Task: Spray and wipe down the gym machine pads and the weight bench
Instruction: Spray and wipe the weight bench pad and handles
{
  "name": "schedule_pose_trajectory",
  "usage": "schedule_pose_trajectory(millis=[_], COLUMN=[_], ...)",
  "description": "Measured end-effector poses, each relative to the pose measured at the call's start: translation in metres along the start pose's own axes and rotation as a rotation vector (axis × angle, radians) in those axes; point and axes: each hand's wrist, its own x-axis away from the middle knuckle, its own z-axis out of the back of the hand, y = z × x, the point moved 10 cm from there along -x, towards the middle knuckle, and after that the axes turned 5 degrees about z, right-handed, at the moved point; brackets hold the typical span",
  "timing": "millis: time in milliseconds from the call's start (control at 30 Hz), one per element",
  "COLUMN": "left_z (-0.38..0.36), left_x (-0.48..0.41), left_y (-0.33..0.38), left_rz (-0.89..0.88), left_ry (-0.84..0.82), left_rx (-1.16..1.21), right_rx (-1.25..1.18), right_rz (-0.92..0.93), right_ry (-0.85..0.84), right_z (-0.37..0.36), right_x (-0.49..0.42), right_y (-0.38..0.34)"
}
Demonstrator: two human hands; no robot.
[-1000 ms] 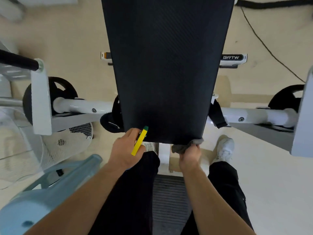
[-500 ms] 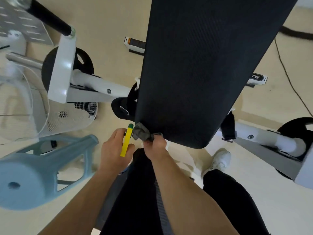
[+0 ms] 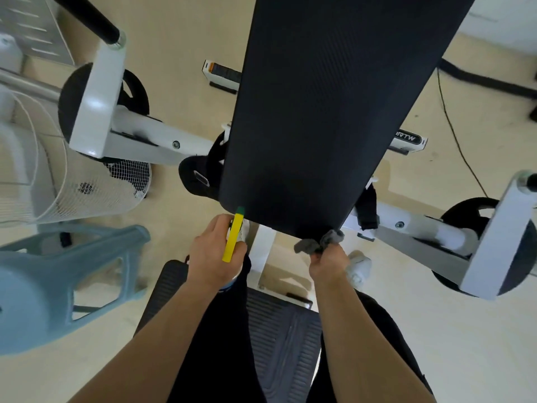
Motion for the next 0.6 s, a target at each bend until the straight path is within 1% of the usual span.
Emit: schedule_pose_trajectory(millis=[33, 67, 100, 133, 167, 233, 300, 333, 400, 500, 600], left_z=[0.001, 0.003, 0.006, 0.008, 0.012, 0.022, 0.029, 0.033, 0.043, 0.060, 0.063], left_x=[0.000, 0.000, -0.001, -0.001, -0.001, -0.001, -0.001, -0.001, 0.000, 0.005, 0.010], left_y=[-0.001, -0.001, -0.001, 0.000, 0.001, 0.001, -0.003, -0.003, 0.004, 0.030, 0.065], left_rz=[-0.001, -0.003, -0.008, -0.016, -0.030, -0.061, -0.064, -0.067, -0.072, -0.036, -0.022], left_ry=[-0.002, -0.005, -0.010, -0.011, -0.007, 0.008, 0.004, 0.006, 0.025, 0.048, 0.027], left_rx=[0.006, 0.010, 0.014, 0.022, 0.033, 0.034, 0.006, -0.005, 0.000, 0.056, 0.116], right_rx=[-0.088, -0.108, -0.046, -0.014, 0.082, 0.121, 0.099, 0.048, 0.006, 0.036, 0.021], right_rz=[-0.061, -0.090, -0.103, -0.106, -0.100, -0.153, -0.180, -0.204, -0.205, -0.077, 0.031], right_ry=[0.042, 0.048, 0.026, -0.021, -0.072, -0.198, -0.280, -0.329, -0.363, -0.282, -0.253], right_z=[-0.006, -0.016, -0.030, -0.046, -0.060, -0.086, -0.094, -0.094, -0.076, -0.029, 0.010], right_x=[0.001, 0.002, 0.006, 0.012, 0.018, 0.033, 0.045, 0.053, 0.066, 0.074, 0.082], right_y=[0.007, 0.016, 0.022, 0.028, 0.035, 0.050, 0.056, 0.054, 0.029, -0.037, -0.109])
